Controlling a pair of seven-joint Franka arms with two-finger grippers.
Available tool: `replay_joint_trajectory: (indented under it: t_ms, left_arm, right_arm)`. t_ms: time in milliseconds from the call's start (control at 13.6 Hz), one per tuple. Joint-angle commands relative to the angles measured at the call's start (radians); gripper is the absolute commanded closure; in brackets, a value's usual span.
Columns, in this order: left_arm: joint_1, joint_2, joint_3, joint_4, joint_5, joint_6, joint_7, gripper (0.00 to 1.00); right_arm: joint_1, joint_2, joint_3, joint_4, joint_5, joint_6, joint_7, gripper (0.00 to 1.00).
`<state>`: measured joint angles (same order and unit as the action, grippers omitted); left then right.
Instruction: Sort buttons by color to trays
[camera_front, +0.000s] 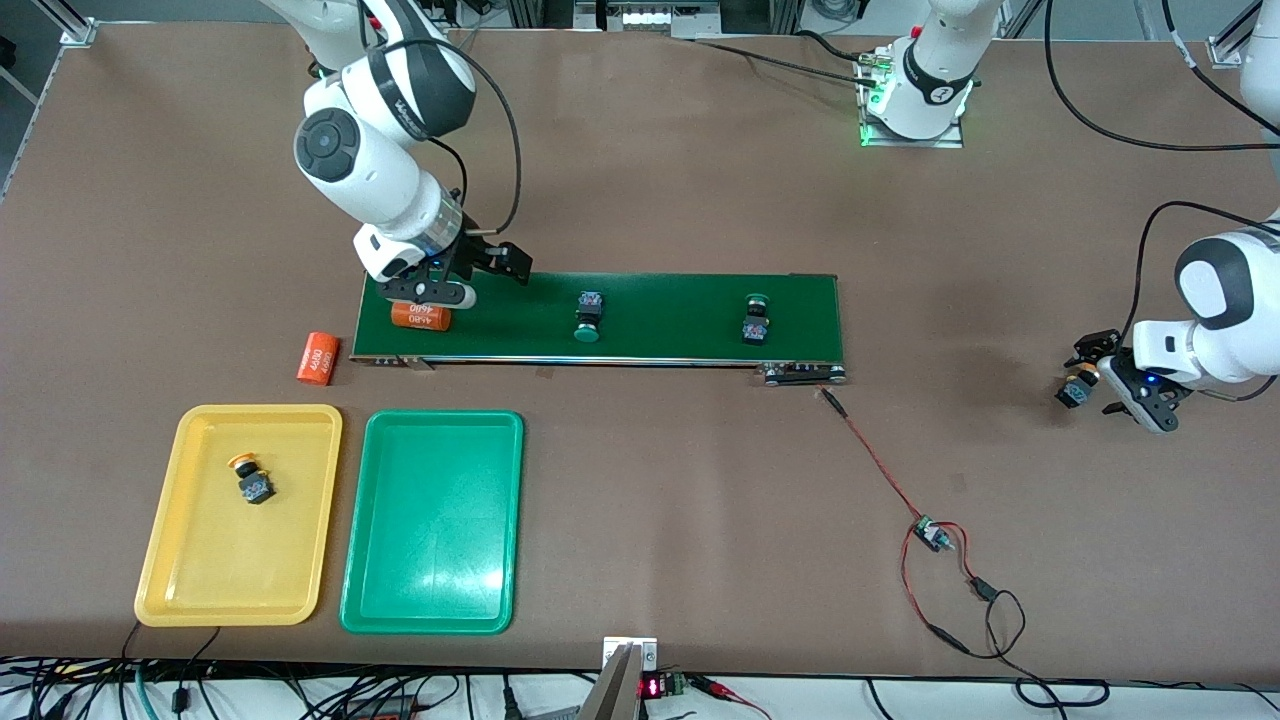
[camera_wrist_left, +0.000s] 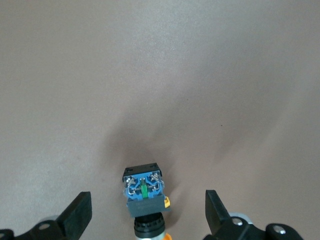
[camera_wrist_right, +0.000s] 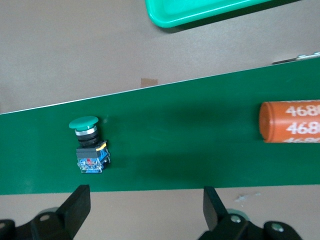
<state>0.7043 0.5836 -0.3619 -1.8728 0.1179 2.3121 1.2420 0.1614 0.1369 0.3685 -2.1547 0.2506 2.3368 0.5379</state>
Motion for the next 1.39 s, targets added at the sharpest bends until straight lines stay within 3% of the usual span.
replay_joint_trajectory:
  t_ms: [0,293,659,879,953,1172,1319]
  left_arm:
    - [0.003,0.054,-0.008,0.043,0.017,-0.007,0.048,0.00]
    - [0.011,0.068,-0.008,0.055,0.020,-0.005,0.056,0.00]
    - [0.027,0.097,-0.008,0.060,0.014,0.009,0.108,0.00]
    - [0.029,0.104,-0.008,0.060,0.012,0.030,0.155,0.00]
    - [0.029,0.104,-0.008,0.060,0.014,0.032,0.180,0.08]
    - [0.030,0.105,-0.008,0.058,0.003,0.067,0.249,0.65]
    - [0.044,0.105,-0.009,0.058,0.002,0.070,0.251,0.88]
  right_arm:
    - [0.015,0.047,0.001,-0.001,0.016,0.058,0.034,0.00]
    - [0.027,0.069,0.000,0.006,-0.032,0.064,0.043,0.00]
    - [0.027,0.073,0.000,0.038,-0.256,-0.068,0.232,0.00]
    - [0.027,0.078,0.000,0.053,-0.252,-0.074,0.241,0.00]
    - [0.027,0.081,0.000,0.064,-0.252,-0.074,0.266,0.00]
    - [0.032,0.137,0.000,0.120,-0.264,-0.076,0.283,0.00]
    - [0.035,0.177,0.000,0.154,-0.307,-0.074,0.232,0.00]
